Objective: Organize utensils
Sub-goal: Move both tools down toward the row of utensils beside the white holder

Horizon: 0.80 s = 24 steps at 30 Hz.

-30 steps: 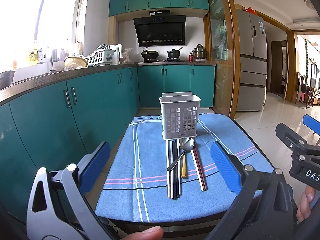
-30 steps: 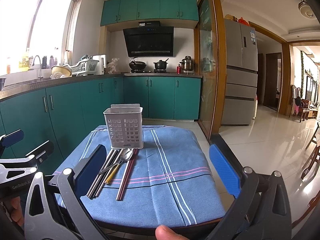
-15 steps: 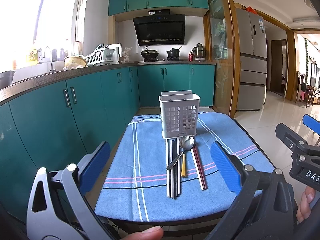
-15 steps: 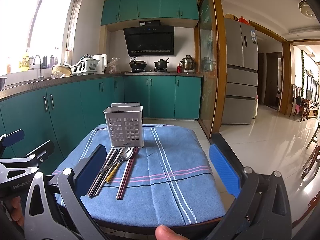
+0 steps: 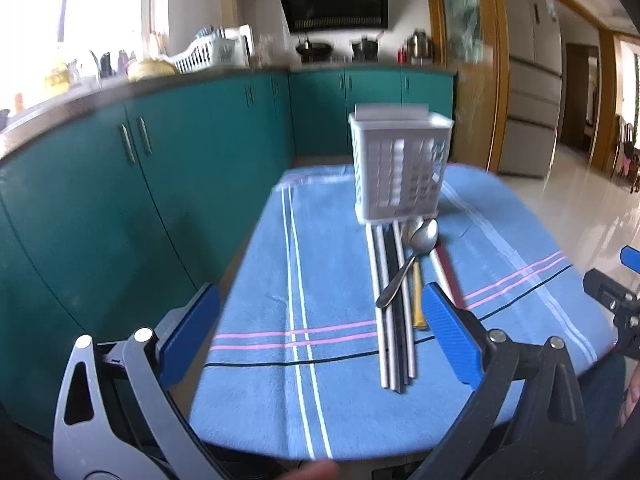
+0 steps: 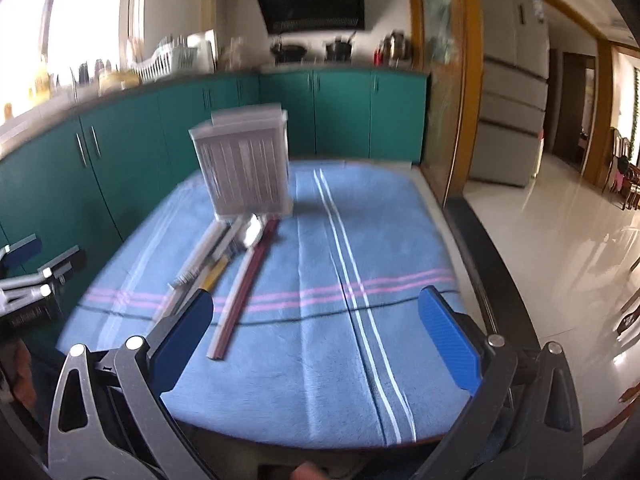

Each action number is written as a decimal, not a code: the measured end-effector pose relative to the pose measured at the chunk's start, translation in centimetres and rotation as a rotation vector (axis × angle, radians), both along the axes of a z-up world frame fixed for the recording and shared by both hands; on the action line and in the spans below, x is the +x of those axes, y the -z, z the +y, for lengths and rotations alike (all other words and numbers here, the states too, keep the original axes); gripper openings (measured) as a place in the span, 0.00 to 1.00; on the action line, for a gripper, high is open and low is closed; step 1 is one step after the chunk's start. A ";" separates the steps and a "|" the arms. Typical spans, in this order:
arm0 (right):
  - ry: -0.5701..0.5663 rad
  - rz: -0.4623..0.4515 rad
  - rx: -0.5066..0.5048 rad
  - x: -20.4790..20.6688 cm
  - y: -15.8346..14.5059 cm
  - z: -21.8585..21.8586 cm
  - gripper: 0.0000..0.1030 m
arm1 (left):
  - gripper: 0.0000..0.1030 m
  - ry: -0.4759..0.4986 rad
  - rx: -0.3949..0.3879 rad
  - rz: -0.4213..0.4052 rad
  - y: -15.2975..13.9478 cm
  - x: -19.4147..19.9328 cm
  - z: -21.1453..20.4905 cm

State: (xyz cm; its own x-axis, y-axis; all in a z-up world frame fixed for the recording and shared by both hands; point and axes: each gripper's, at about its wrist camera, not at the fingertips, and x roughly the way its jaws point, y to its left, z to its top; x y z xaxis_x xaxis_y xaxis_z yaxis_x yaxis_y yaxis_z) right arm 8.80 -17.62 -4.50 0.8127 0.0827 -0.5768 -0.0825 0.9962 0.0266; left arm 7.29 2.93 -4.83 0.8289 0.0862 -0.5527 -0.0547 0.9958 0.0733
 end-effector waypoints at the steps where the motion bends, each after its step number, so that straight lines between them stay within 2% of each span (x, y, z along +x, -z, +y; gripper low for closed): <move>1: -0.023 0.028 -0.002 1.1 0.8 0.2 0.84 | 0.96 0.009 -0.006 0.020 0.6 1.1 0.1; 3: -0.052 0.079 0.003 3.2 1.7 0.7 0.59 | 0.95 0.019 -0.016 0.062 1.4 3.2 0.0; 5: -0.097 0.134 0.041 5.8 2.5 1.1 0.42 | 0.87 0.034 -0.024 0.102 2.0 5.2 0.0; 6: -0.117 0.159 0.067 7.1 2.9 1.3 0.35 | 0.82 0.044 -0.029 0.117 2.3 6.1 0.0; 8: -0.149 0.213 0.100 10.2 3.7 1.9 0.29 | 0.73 0.058 -0.037 0.149 2.9 8.2 0.0; 9: -0.157 0.244 0.102 11.8 4.1 2.3 0.28 | 0.68 0.057 -0.038 0.165 3.3 9.2 -0.1; 10: -0.158 0.278 0.097 13.5 4.6 2.8 0.28 | 0.66 0.056 -0.043 0.184 3.7 10.4 0.1; 15: -0.199 0.397 0.105 18.7 6.4 4.9 0.28 | 0.66 0.091 -0.080 0.273 5.9 15.7 0.3; 18: -0.212 0.455 0.089 20.7 7.8 6.0 0.28 | 0.66 0.123 -0.077 0.322 7.2 17.9 -0.2; 24: -0.207 0.469 0.080 22.8 7.9 7.2 0.30 | 0.67 0.143 -0.051 0.378 9.5 21.6 -0.9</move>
